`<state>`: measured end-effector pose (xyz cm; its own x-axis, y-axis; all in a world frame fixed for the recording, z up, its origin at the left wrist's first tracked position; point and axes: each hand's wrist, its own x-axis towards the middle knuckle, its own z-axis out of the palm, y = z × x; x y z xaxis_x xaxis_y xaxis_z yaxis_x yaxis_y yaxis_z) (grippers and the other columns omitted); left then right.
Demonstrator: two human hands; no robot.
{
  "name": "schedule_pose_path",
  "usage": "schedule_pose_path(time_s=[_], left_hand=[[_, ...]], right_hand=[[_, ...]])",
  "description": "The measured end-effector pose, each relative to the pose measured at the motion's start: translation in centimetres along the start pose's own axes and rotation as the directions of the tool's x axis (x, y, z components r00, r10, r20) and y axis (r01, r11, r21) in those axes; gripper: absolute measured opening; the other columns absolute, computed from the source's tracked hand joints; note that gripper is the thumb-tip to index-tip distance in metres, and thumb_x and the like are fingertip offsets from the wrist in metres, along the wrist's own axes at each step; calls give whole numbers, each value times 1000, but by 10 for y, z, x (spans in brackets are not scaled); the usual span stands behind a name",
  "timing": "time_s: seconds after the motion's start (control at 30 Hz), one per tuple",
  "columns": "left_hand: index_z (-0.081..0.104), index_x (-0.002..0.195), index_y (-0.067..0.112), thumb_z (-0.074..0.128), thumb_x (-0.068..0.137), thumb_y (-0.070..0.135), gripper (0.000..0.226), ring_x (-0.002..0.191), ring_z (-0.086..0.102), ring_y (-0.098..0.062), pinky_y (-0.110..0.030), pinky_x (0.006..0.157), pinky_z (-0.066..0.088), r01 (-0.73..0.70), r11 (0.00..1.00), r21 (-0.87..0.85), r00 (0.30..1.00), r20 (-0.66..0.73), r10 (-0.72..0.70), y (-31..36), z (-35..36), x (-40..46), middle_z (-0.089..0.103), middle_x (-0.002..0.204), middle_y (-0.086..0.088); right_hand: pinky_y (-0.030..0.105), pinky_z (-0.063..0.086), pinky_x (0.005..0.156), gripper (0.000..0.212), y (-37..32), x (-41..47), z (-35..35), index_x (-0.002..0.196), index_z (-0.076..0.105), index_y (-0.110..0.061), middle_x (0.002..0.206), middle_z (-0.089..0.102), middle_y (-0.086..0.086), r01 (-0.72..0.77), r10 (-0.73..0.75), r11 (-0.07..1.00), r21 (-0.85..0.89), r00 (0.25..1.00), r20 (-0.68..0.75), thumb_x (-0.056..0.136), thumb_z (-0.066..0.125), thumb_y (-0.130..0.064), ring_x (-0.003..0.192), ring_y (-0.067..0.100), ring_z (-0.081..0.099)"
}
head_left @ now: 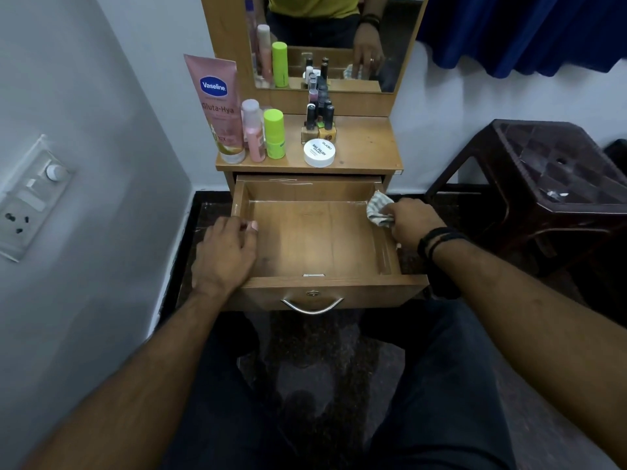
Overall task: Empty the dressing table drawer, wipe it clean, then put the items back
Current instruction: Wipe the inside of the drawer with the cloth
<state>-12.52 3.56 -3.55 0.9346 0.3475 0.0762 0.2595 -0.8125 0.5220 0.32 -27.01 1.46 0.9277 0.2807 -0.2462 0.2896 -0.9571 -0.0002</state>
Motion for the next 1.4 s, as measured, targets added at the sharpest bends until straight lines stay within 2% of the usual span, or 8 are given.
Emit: schedule_pose_path(time_s=[0.2, 0.53, 0.8, 0.9, 1.03, 1.13, 1.27, 1.4], left_hand=[[61, 118, 20, 32, 101, 56, 49, 111, 54, -25, -51, 95, 47, -6, 1000, -10, 1000, 0, 6, 1, 0, -2, 59, 121, -4], [61, 121, 19, 36, 103, 51, 44, 112, 54, -24, -51, 96, 47, -9, 1000, -3, 1000, 8, 9, 2, -1, -3, 58, 123, -4], [60, 119, 20, 34, 103, 53, 45, 110, 54, -24, -52, 95, 47, 3, 1000, 18, 1000, 23, -3, 2, -1, -3, 59, 121, -3], [60, 118, 21, 32, 102, 55, 47, 109, 54, -24, -52, 95, 47, 10, 1000, 15, 1000, 24, -10, 2, -1, -3, 59, 120, -3], [60, 117, 21, 28, 100, 58, 52, 108, 54, -23, -53, 93, 48, 9, 1000, 10, 1000, 22, -9, 0, 0, -2, 58, 118, -2], [59, 117, 21, 28, 100, 58, 51, 108, 53, -21, -53, 93, 48, 6, 1000, 11, 1000, 23, -7, 1, -1, -3, 58, 117, -1], [59, 118, 20, 29, 100, 58, 51, 108, 54, -20, -53, 93, 48, -2, 1000, 15, 1000, 21, 2, 2, -1, -2, 58, 117, -1], [59, 120, 20, 31, 102, 55, 49, 110, 54, -21, -51, 94, 48, 11, 1000, 16, 1000, 23, -11, 1, -1, -3, 58, 120, -1]], right_hand=[[33, 51, 86, 29, 6, -68, -1, 123, 68, -26, 116, 68, 4, 55, -65, 994, 97, 992, 104, 95, 60, -26, 100, 21, 64], [40, 55, 81, 25, 4, 0, 27, 115, 67, -16, 101, 52, 4, -55, 57, 998, 34, 996, -69, 95, 58, -27, 88, 26, 59], [54, 50, 94, 40, -9, 62, 12, 137, 52, -18, 135, 47, 13, -126, 128, 992, 28, 989, -77, 99, 40, -15, 120, 41, 53], [51, 50, 96, 40, -7, 67, 13, 140, 47, -23, 138, 49, 12, -74, 79, 996, 43, 991, -108, 101, 36, -21, 120, 40, 54], [47, 49, 98, 41, 0, 62, 8, 138, 52, -18, 139, 52, 12, 50, -59, 991, -128, 996, -69, 99, 40, -21, 118, 36, 57], [46, 53, 91, 31, 0, 39, 3, 127, 60, -21, 126, 58, 7, 188, -205, 914, -359, 979, -11, 98, 48, -25, 107, 30, 60], [46, 53, 83, 37, -13, 1, -9, 129, 56, -28, 128, 55, 3, 314, -258, 791, -525, 949, 180, 94, 56, -43, 113, 28, 52], [46, 46, 90, 31, -39, -28, -4, 125, 62, -33, 132, 55, 8, 580, -357, 507, -638, 815, 458, 99, 47, -39, 120, 33, 49]])
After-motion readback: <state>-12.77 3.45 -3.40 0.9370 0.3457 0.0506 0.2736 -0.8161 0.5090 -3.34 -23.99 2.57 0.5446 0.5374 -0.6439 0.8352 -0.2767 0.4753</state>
